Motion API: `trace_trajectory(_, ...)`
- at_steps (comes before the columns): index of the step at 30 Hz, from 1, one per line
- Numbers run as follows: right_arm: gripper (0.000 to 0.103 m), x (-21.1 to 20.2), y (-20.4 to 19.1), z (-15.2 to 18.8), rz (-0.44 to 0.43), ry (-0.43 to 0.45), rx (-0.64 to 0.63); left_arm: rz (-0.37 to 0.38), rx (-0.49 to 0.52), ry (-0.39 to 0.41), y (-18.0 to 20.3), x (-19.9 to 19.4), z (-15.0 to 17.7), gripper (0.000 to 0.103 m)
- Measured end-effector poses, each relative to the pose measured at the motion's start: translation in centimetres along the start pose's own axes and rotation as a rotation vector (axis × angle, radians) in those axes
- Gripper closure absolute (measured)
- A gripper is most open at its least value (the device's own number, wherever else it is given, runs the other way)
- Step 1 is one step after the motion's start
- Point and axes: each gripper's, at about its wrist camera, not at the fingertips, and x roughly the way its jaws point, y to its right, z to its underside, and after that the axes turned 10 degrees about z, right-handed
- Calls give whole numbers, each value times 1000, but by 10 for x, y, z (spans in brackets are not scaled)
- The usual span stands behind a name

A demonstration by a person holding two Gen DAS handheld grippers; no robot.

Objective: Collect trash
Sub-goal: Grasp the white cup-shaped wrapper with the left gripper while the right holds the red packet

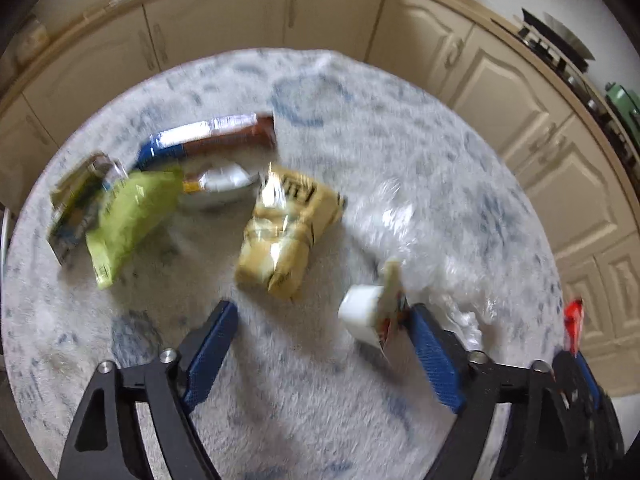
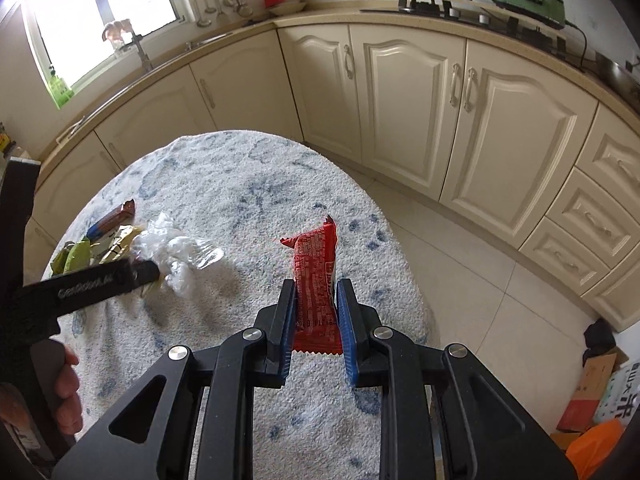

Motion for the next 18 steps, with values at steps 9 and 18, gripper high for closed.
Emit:
trace_trajectory(9,83,-9,-5,9,-36,7,1,-24,121,-36,-27,-28,38,71)
trace_trajectory(18,83,-22,-15,14,-49,17,-17,29,123,87,-22,-78,46,20)
